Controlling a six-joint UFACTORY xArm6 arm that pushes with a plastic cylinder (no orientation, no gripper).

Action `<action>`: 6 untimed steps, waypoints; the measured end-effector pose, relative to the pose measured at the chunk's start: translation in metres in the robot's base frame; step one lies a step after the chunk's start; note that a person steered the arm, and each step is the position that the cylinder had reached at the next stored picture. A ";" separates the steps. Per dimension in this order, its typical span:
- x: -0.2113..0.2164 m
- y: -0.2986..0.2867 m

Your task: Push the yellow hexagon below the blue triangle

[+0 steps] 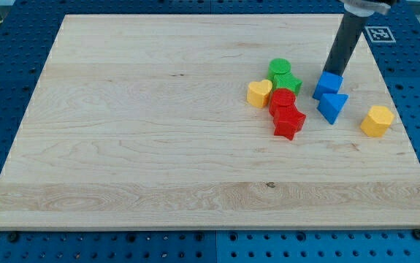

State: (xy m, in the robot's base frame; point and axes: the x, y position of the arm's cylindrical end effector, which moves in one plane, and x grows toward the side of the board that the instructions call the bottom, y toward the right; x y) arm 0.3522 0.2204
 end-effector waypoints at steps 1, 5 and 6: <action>0.011 0.045; 0.087 0.063; 0.117 0.075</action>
State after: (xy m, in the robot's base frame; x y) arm 0.4695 0.2957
